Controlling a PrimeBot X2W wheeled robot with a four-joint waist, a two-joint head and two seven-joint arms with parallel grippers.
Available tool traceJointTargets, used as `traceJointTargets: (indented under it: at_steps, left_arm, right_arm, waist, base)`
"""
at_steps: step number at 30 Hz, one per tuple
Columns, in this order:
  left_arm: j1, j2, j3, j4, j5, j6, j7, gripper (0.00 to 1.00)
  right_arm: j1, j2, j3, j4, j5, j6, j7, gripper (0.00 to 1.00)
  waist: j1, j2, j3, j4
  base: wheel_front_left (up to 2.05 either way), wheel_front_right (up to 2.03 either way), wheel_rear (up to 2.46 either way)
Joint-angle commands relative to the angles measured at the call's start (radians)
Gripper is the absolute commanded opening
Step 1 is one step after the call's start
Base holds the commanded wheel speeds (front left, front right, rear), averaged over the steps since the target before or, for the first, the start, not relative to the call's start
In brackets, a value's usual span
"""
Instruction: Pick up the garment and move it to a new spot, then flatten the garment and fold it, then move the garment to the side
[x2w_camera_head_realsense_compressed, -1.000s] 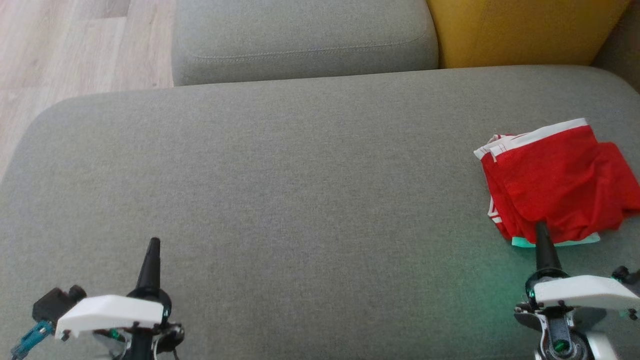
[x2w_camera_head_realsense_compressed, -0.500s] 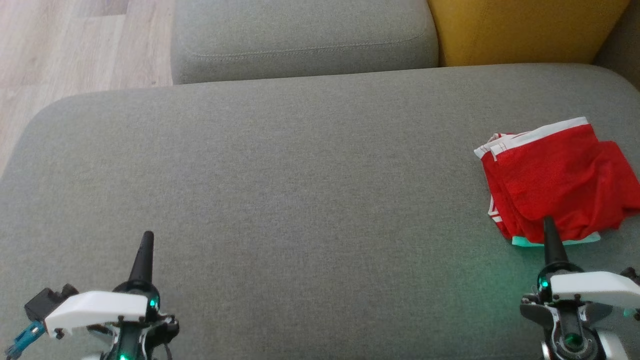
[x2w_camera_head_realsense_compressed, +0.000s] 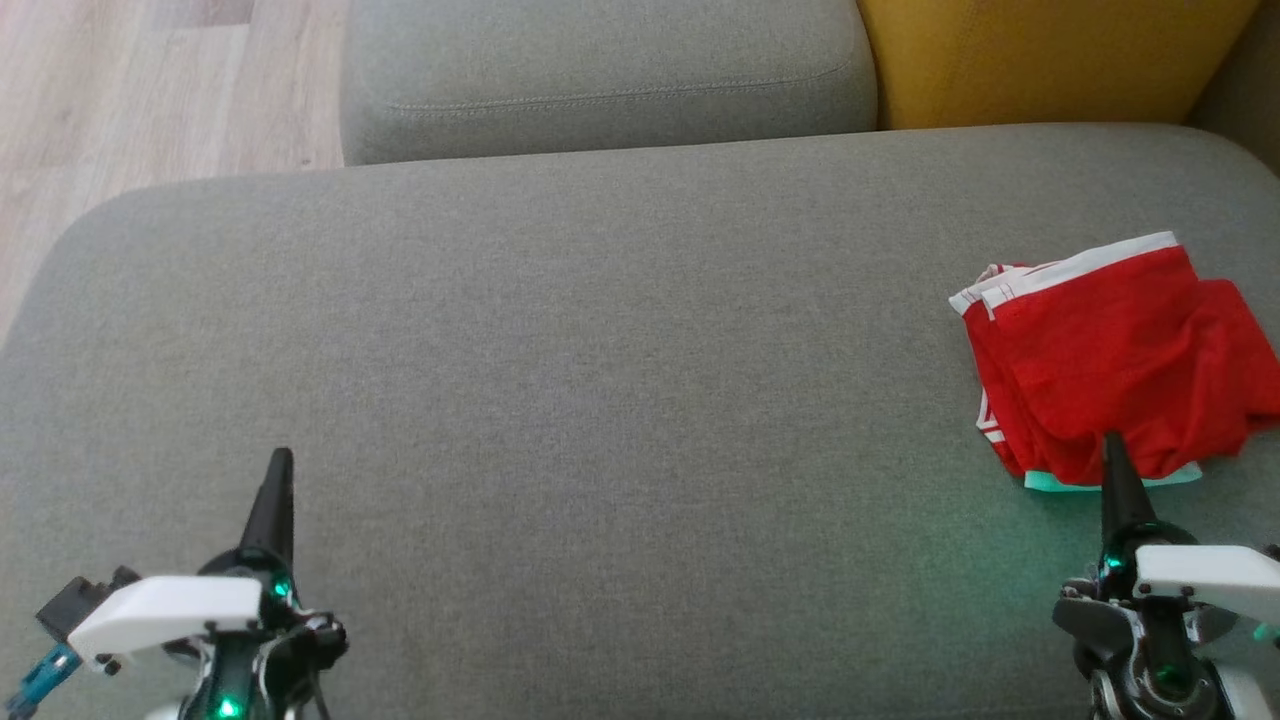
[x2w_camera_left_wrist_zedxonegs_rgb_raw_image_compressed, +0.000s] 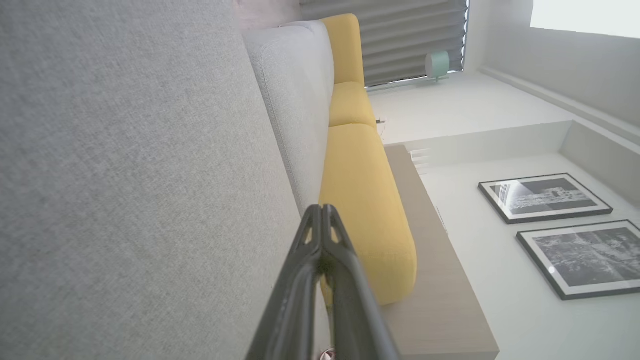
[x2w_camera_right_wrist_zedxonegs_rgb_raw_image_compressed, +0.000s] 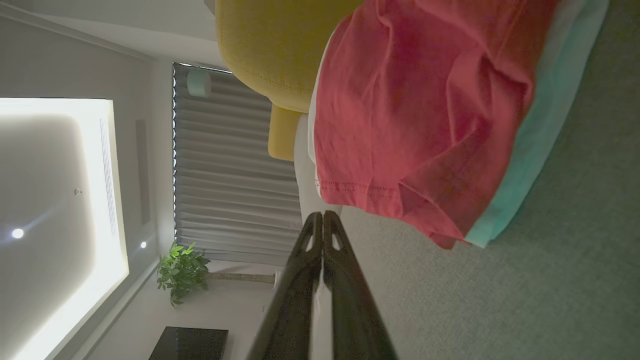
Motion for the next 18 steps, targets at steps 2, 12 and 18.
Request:
traceJointTargets:
  at_steps: [2, 12, 18]
  left_arm:
    - [-0.059, 0.011, 0.039, -0.026, -0.034, -0.01, 0.011, 0.0]
    - [-0.073, 0.011, 0.062, -0.022, -0.14, -0.02, 0.041, 0.0]
    - [-0.079, 0.011, 0.072, -0.02, -0.184, -0.024, 0.053, 0.0]
  right_arm:
    - [-0.052, -0.004, 0.012, -0.043, 0.038, 0.003, 0.013, 0.0]
    - [-0.055, -0.004, -0.004, -0.051, 0.156, 0.003, 0.039, 0.0]
    - [-0.056, -0.004, -0.01, -0.054, 0.205, 0.003, 0.05, 0.0]
  waist:
    - [0.0, 0.0, 0.001, 0.0]
    - [0.0, 0.0, 0.004, 0.0]
    - [0.0, 0.0, 0.006, 0.0]
  base:
    - [0.0, 0.0, 0.0]
    - [0.0, 0.0, 0.0]
    - [0.0, 0.0, 0.0]
